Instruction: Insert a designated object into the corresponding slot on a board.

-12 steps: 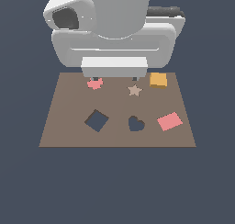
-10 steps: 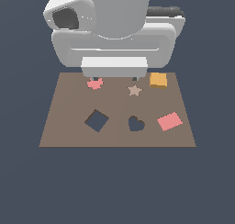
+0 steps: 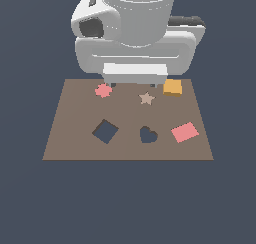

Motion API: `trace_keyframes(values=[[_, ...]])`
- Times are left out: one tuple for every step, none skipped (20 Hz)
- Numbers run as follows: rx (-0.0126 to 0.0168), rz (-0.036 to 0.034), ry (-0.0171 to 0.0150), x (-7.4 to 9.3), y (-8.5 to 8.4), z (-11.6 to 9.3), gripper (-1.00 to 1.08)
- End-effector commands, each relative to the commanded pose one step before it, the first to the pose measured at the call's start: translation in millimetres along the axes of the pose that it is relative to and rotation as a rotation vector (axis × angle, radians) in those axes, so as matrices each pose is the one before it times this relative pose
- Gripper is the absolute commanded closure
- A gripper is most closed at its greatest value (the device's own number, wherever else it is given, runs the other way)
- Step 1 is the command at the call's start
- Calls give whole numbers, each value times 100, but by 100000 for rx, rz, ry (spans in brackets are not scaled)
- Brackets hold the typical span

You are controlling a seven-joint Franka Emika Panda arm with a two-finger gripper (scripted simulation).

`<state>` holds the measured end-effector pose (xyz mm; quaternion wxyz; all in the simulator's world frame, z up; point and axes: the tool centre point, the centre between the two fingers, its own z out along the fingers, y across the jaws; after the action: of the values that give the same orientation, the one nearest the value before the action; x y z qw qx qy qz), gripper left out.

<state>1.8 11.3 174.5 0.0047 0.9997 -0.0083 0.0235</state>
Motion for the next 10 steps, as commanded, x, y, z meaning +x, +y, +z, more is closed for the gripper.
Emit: trace_keyframes(values=[[48, 872, -422, -947, -1074, 915, -92], [18, 491, -175, -453, -502, 440, -92], [19, 528, -188, -489, -546, 476, -92], [21, 567, -202, -524, -587, 511, -92], [23, 606, -216, -557, -626, 546, -92], [25, 644, -229, -589, -665, 579, -92], [26, 682, -242, -619, -702, 612, -92], [27, 694, -247, -629, -719, 625, -92], [27, 685, -243, -617, -712, 618, -92], [27, 676, -240, -603, -701, 609, -92]])
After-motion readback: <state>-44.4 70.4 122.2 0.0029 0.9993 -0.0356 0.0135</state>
